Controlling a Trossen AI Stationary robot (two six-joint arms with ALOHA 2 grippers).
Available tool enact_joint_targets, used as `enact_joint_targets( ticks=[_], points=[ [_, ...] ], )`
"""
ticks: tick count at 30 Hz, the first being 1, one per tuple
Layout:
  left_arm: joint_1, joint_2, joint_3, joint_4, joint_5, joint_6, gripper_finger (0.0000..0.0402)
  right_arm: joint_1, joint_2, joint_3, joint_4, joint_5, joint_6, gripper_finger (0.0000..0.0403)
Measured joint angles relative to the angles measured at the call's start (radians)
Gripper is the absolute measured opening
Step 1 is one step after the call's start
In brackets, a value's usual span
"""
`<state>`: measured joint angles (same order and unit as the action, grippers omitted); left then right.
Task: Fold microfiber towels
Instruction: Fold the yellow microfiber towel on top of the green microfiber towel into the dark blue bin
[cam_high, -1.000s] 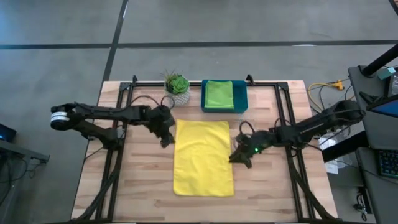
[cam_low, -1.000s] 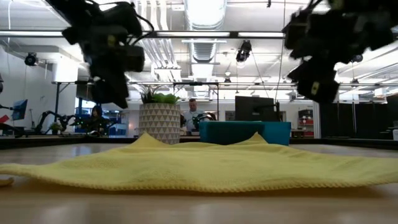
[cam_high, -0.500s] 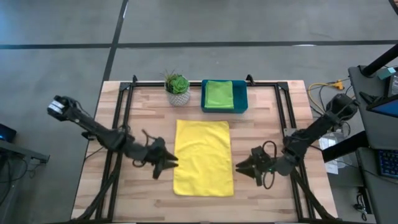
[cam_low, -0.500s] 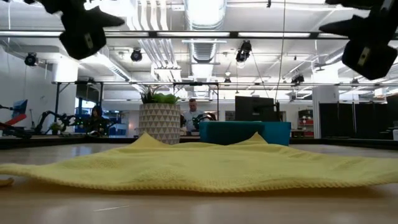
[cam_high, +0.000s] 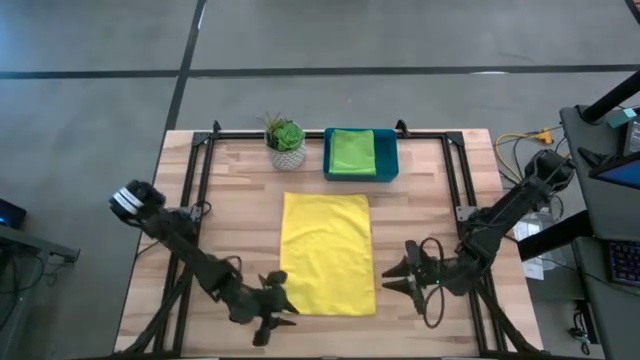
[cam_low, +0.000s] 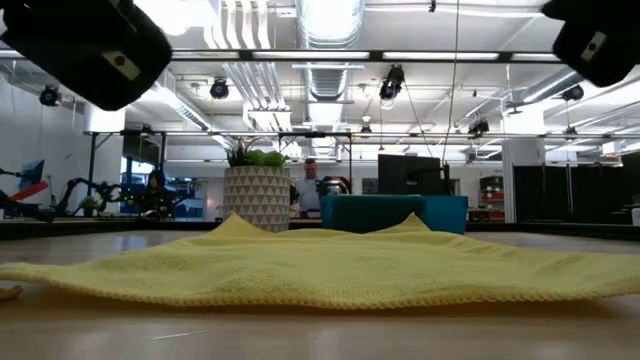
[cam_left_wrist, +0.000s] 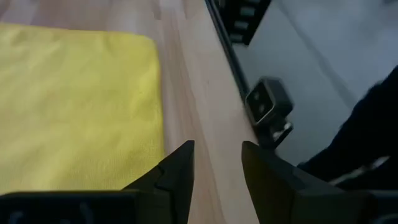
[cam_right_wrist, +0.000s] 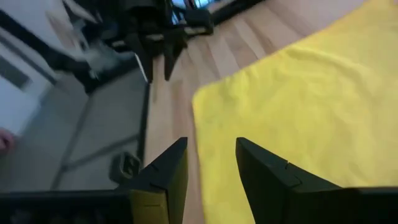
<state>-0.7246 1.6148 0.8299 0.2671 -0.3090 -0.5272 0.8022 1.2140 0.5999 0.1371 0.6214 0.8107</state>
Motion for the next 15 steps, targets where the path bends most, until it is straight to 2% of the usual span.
enact_joint_targets(
  ticks=[3,6,10,13,15],
  points=[
    [-0.005,0.073,0.085,-0.112,-0.005,0.087,0.0112,0.026,0.000,0.034,-0.113,-0.001,0.000,0.0130],
    [-0.005,0.126,0.141,-0.199,-0.005,0.135,0.0107,0.043,0.000,0.037,-0.131,-0.001,0.001,0.0130],
    [-0.004,0.116,0.146,-0.223,-0.035,0.141,0.0106,0.045,0.000,0.032,-0.135,-0.004,0.024,0.0130],
    [-0.004,0.107,0.144,-0.354,-0.068,0.116,0.0106,0.044,0.000,0.031,-0.138,-0.004,0.023,0.0130],
    [-0.004,0.109,0.141,-0.410,-0.041,0.122,0.0106,0.044,0.000,0.029,-0.141,-0.003,0.023,0.0130]
  ],
)
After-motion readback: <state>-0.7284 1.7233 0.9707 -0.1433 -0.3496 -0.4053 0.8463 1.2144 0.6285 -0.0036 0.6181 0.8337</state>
